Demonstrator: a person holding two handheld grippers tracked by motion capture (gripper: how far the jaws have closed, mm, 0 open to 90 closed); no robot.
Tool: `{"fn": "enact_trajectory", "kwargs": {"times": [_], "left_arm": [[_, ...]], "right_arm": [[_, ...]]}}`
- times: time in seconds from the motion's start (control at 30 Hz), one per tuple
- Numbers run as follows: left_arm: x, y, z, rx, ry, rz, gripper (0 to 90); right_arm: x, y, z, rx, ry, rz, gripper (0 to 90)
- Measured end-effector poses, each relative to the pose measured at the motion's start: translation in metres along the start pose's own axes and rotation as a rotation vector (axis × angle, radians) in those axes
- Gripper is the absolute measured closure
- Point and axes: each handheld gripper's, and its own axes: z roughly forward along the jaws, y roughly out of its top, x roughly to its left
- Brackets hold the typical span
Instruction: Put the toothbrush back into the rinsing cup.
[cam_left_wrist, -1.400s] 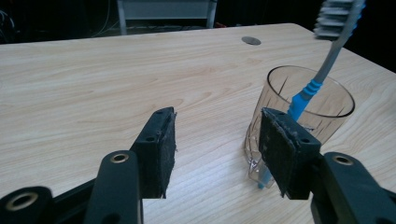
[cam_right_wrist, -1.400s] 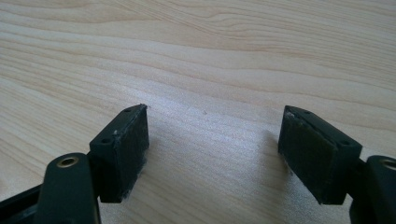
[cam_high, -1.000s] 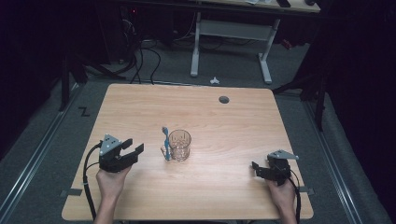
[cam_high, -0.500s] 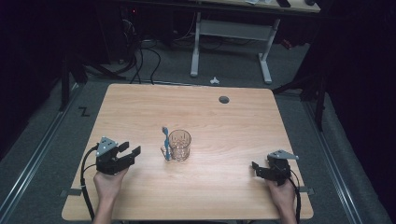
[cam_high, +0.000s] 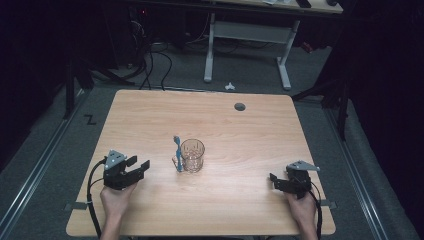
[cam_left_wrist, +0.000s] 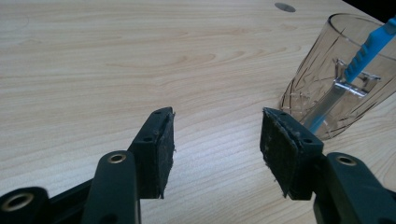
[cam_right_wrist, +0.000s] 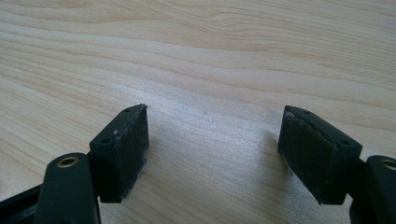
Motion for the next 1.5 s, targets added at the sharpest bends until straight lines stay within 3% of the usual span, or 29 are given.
{"fn": "enact_trajectory", "kwargs": {"times": [0.23, 0.43, 1.17, 1.5], "left_arm": [[0.004, -0.008, 0.004, 0.016, 0.001, -0.020, 45.1], [0.006, -0.013, 0.008, 0.043, 0.021, -0.014, 45.1], [0.003, -0.027, 0.029, 0.131, 0.085, 0.070, 45.1], [0.001, -0.028, 0.035, 0.128, 0.142, 0.096, 43.2]], "right_arm": [[0.000, 0.000, 0.000, 0.000, 0.000, 0.000, 24.7], [0.000, 0.000, 0.000, 0.001, -0.001, 0.001, 24.7], [0.000, 0.000, 0.000, 0.001, -0.001, 0.001, 24.7], [0.000, 0.000, 0.000, 0.001, -0.001, 0.001, 24.7]]}}
